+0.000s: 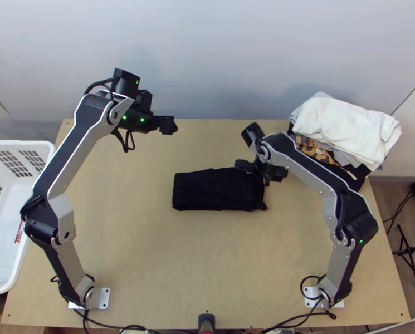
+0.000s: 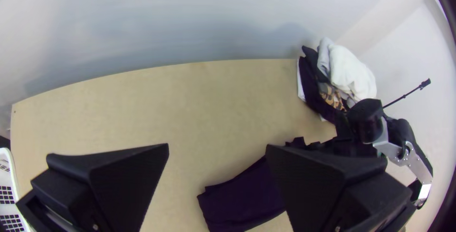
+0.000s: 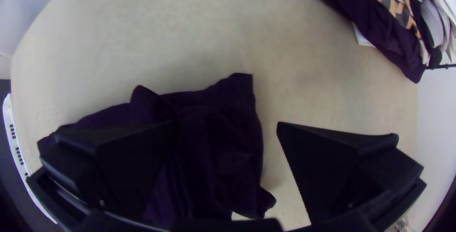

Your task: Fold the t-shirt

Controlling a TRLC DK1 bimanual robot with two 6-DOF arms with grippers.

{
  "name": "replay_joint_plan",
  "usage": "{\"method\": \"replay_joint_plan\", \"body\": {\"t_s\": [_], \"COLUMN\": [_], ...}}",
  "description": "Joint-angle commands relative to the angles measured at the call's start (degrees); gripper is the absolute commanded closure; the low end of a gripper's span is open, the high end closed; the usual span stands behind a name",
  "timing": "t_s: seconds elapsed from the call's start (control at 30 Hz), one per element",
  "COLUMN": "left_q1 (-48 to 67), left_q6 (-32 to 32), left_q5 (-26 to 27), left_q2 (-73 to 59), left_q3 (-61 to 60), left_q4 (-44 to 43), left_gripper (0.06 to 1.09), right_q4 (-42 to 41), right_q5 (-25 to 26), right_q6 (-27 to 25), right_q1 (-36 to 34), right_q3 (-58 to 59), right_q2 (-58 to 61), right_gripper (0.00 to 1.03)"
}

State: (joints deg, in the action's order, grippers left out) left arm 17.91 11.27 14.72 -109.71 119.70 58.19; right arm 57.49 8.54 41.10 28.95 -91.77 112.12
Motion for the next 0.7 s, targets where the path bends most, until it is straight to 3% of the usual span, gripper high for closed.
{"method": "replay_joint_plan", "body": {"t_s": [0.0,0.17,0.27,0.33,0.43,0.47,0.53,0.57,0.67], "left_q1": [-0.3,0.2,0.1,0.1,0.0,0.0,0.0,0.1,0.4], "left_q6": [0.0,-0.1,-0.1,-0.1,-0.1,-0.1,-0.2,-0.3,-0.3], "left_q5": [0.0,0.0,0.0,0.0,0.0,0.0,0.0,0.0,0.0], "left_q2": [0.1,0.1,0.4,0.6,0.7,0.8,0.8,0.8,0.8], "left_q3": [-0.2,0.1,0.1,0.1,0.1,0.1,0.1,0.1,0.4], "left_q4": [-0.1,-0.2,-0.2,-0.1,0.0,0.0,0.0,0.0,0.0], "left_gripper": [0.1,0.1,0.1,0.1,0.1,0.1,0.1,0.1,0.1], "right_q4": [-0.2,-0.9,-2.4,-3.6,-4.0,-4.2,-6.8,-8.2,-9.8], "right_q5": [7.9,9.3,9.0,6.1,3.0,-2.1,-17.1,-21.5,-22.0], "right_q6": [2.0,1.7,-3.0,-8.1,-11.7,-12.3,-12.8,-12.8,-12.9], "right_q1": [-0.4,-0.5,-3.5,-6.8,-11.4,-12.4,-14.8,-14.9,-11.2], "right_q3": [5.1,4.1,4.0,4.2,6.5,7.4,10.2,11.3,12.1], "right_q2": [0.3,-5.9,-9.4,-10.6,-13.1,-14.2,-17.2,-18.7,-21.7], "right_gripper": [0.06,0.06,0.04,0.05,0.04,0.05,0.05,0.04,0.04]}}
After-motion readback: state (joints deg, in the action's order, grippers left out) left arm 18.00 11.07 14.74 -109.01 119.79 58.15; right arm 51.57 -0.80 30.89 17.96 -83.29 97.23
